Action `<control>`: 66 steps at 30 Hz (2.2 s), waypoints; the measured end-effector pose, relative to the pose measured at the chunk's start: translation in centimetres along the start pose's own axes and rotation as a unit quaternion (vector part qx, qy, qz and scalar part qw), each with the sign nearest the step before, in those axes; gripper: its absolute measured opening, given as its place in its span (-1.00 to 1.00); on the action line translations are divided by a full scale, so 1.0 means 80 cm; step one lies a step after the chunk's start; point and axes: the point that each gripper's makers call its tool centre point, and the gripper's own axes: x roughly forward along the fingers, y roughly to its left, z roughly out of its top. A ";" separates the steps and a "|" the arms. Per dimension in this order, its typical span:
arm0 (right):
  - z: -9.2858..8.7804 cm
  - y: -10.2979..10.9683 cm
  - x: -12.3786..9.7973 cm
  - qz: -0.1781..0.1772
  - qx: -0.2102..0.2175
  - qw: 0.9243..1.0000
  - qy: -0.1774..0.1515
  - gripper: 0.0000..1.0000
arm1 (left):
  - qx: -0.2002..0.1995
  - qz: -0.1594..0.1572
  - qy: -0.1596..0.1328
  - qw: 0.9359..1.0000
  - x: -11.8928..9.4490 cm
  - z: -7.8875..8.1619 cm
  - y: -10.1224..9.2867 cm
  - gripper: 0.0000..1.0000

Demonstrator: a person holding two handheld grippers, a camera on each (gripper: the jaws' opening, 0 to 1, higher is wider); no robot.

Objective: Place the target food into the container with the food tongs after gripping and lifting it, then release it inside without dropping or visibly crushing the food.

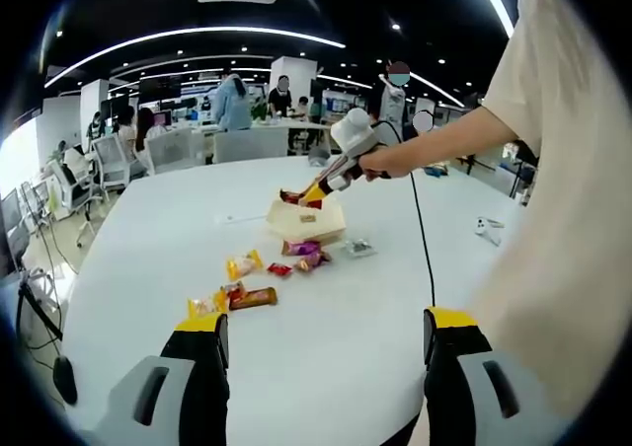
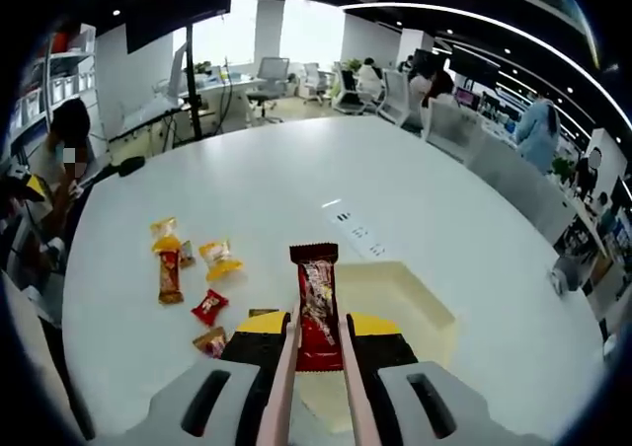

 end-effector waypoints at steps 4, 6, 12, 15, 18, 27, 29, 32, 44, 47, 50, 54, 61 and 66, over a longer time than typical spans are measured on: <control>0.001 -0.010 -0.001 -0.003 -0.002 1.000 0.000 -0.57 | 0.000 -0.001 0.001 1.000 0.001 0.000 0.000 0.61; 0.001 -0.013 -0.002 -0.005 -0.003 1.000 0.000 -0.57 | -0.001 0.000 0.002 1.000 0.001 -0.001 0.000 0.61; 0.000 -0.027 -0.003 -0.011 -0.004 1.000 0.000 -0.57 | -0.001 0.000 0.002 1.000 0.001 -0.002 0.000 0.61; 0.000 -0.031 -0.004 -0.014 -0.005 1.000 0.001 -0.57 | -0.001 0.000 0.002 1.000 0.002 -0.002 -0.001 0.61; 0.001 -0.034 -0.005 -0.015 -0.005 1.000 0.001 -0.57 | -0.001 -0.001 0.002 1.000 0.003 -0.001 -0.002 0.61; 0.001 -0.038 -0.006 -0.017 -0.006 1.000 0.001 -0.57 | -0.003 0.001 0.002 1.000 0.003 -0.002 -0.003 0.61; 0.001 -0.037 -0.006 -0.017 -0.006 1.000 0.001 -0.57 | -0.003 0.002 0.001 1.000 0.002 -0.002 -0.003 0.60; 0.002 -0.038 -0.005 -0.019 -0.005 1.000 -0.001 -0.55 | -0.002 0.001 0.001 1.000 0.003 -0.002 -0.003 0.60; 0.001 -0.035 -0.007 -0.019 -0.005 1.000 -0.001 -0.54 | -0.002 0.000 0.001 1.000 0.004 -0.002 -0.006 0.59; -0.002 -0.034 -0.007 -0.017 -0.005 1.000 -0.001 -0.54 | -0.002 0.000 0.000 1.000 0.004 -0.002 -0.006 0.59; -0.005 -0.031 -0.010 -0.016 -0.005 1.000 0.000 -0.54 | -0.002 0.000 0.001 1.000 0.003 -0.002 -0.006 0.59; -0.006 -0.030 -0.012 -0.016 -0.003 1.000 0.000 -0.53 | -0.001 -0.001 0.001 1.000 0.003 -0.002 -0.007 0.60; -0.002 -0.021 -0.017 -0.010 0.003 1.000 -0.007 -0.53 | 0.000 -0.001 0.000 1.000 0.004 -0.002 -0.008 0.59; 0.000 -0.008 -0.014 0.000 0.001 1.000 -0.009 -0.53 | -0.001 0.000 0.000 1.000 0.003 -0.002 -0.009 0.59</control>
